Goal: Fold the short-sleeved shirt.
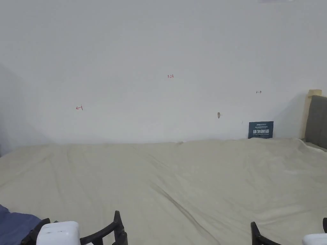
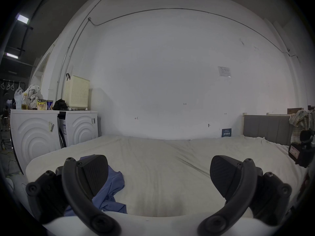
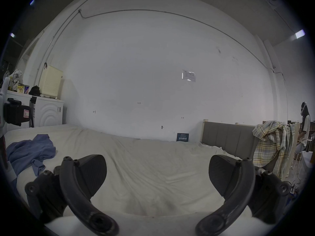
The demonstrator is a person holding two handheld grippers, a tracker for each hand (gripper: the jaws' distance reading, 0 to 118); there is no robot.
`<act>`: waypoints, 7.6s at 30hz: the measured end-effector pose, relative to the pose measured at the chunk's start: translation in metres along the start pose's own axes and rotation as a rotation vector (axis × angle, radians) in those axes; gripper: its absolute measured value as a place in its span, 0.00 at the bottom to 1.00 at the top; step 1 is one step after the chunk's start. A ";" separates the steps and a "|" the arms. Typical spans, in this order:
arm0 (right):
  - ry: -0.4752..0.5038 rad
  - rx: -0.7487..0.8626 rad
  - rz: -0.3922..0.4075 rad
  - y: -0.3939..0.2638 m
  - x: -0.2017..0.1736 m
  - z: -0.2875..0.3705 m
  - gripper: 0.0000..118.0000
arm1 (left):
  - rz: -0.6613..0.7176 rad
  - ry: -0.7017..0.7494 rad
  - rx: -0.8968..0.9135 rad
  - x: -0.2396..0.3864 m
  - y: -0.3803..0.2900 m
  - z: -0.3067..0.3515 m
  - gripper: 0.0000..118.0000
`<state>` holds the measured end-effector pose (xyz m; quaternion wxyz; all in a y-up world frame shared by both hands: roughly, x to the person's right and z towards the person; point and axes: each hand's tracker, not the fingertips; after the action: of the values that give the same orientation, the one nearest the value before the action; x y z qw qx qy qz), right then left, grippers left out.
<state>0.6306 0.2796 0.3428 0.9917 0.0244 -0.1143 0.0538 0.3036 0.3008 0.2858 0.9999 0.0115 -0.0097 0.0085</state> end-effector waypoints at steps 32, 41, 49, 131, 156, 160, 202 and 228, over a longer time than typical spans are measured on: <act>-0.029 -0.052 -0.014 -0.001 0.008 -0.003 0.00 | -0.092 -0.085 -0.038 0.020 0.000 -0.007 0.00; -0.015 -0.046 0.012 0.001 -0.013 -0.007 0.00 | -0.092 -0.063 -0.050 -0.002 0.000 0.000 0.00; 0.218 -0.026 0.046 0.012 -0.111 -0.024 0.00 | -0.160 0.188 -0.051 -0.100 0.008 0.043 0.00; 0.249 -0.150 -0.118 0.031 0.009 0.000 0.00 | -0.165 -0.707 -0.593 0.090 0.236 -0.165 0.02; 0.166 -0.355 -0.137 -0.010 0.057 -0.009 0.00 | 0.328 -0.631 -0.909 0.063 0.010 -0.157 0.98; 0.192 -0.327 -0.106 -0.006 0.042 -0.009 0.00 | 0.322 -0.482 -0.706 -0.010 0.016 -0.099 0.98; 0.301 -0.309 -0.062 0.018 -0.023 0.000 0.00 | 0.294 -0.074 -0.964 -0.115 -0.098 -0.189 0.98; 0.510 -0.738 -0.170 0.060 0.037 -0.185 0.00 | 0.085 -0.171 -0.846 -0.062 -0.102 -0.132 0.01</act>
<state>0.7015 0.3544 0.1737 0.9313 -0.3355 0.1246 -0.0679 0.2458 0.2004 0.1504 0.9108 -0.3993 -0.0958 0.0438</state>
